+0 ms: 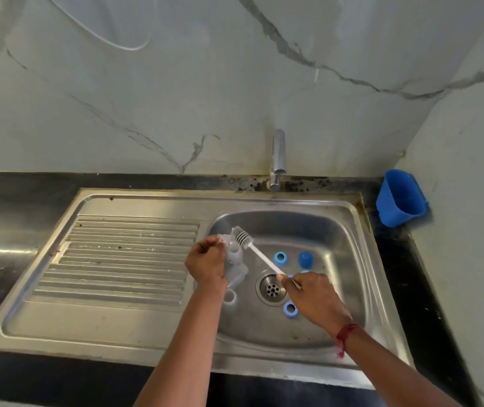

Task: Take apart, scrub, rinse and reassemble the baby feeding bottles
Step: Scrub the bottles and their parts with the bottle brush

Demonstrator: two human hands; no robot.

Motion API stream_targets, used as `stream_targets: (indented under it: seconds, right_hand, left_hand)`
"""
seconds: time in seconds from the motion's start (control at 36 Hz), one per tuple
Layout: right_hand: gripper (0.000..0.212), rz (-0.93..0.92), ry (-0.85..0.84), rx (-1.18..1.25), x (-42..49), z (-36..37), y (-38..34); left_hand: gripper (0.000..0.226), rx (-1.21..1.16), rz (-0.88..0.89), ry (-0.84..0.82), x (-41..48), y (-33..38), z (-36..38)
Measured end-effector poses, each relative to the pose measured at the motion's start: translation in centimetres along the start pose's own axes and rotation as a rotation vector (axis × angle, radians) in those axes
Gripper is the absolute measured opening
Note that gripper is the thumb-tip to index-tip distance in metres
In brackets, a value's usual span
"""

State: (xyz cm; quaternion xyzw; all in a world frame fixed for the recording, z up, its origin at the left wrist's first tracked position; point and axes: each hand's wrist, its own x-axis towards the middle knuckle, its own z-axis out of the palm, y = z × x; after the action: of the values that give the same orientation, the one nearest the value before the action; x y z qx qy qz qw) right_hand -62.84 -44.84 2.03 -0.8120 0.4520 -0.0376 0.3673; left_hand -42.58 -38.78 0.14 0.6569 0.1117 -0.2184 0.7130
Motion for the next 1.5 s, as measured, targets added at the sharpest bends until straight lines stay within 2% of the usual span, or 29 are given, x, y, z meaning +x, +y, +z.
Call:
stream_targets:
  seconds: [0.11,0.33,0.44,0.53,0.58,0.75,0.83,0.92,1.19,1.42,1.5]
  right_hand:
    - [0.055,0.058,-0.016,0.026,1.8,-0.1,0.3]
    - [0.058,0.126,-0.023,0.072,4.2,0.9,1.3]
    - [0.060,0.141,0.003,0.139,4.9,1.2,1.8]
    - [0.058,0.167,0.017,0.172,5.5,1.6,2.5]
    - [0.059,0.184,-0.002,0.168,6.0,2.2,3.1]
    - [0.060,0.226,-0.016,0.167,6.9,3.7,4.2]
    - [0.061,0.260,-0.015,0.206,7.4,3.9,4.9]
    - [0.057,0.284,-0.012,0.223,8.3,3.8,5.3]
    - [0.049,0.290,-0.004,0.267,9.7,3.2,5.6]
    - [0.050,0.287,-0.024,0.251,9.6,3.3,5.9]
    - [0.054,0.311,-0.004,0.238,9.6,3.2,6.5]
  left_hand:
    - [0.025,0.103,0.067,-0.111,-2.1,-1.3,1.4]
    - [0.025,0.340,0.073,-0.147,-1.9,-3.4,1.3]
    - [0.022,0.662,0.159,-0.169,-0.6,-4.5,0.8]
    - [0.018,0.939,0.292,-0.307,0.5,-5.0,0.7]
    - [0.024,1.151,0.394,-0.431,1.3,-5.5,0.8]
    - [0.032,1.462,0.409,-0.705,3.8,-7.6,1.6]
    - [0.035,1.521,0.372,-0.757,4.7,-8.5,2.3]
    - [0.037,1.556,0.369,-0.726,5.7,-9.1,2.9]
    - [0.030,1.347,0.307,-0.692,9.1,-10.1,3.7]
    - [0.024,1.415,0.345,-0.824,7.8,-11.8,4.4]
    - [0.031,1.478,0.394,-0.932,6.3,-13.1,5.3]
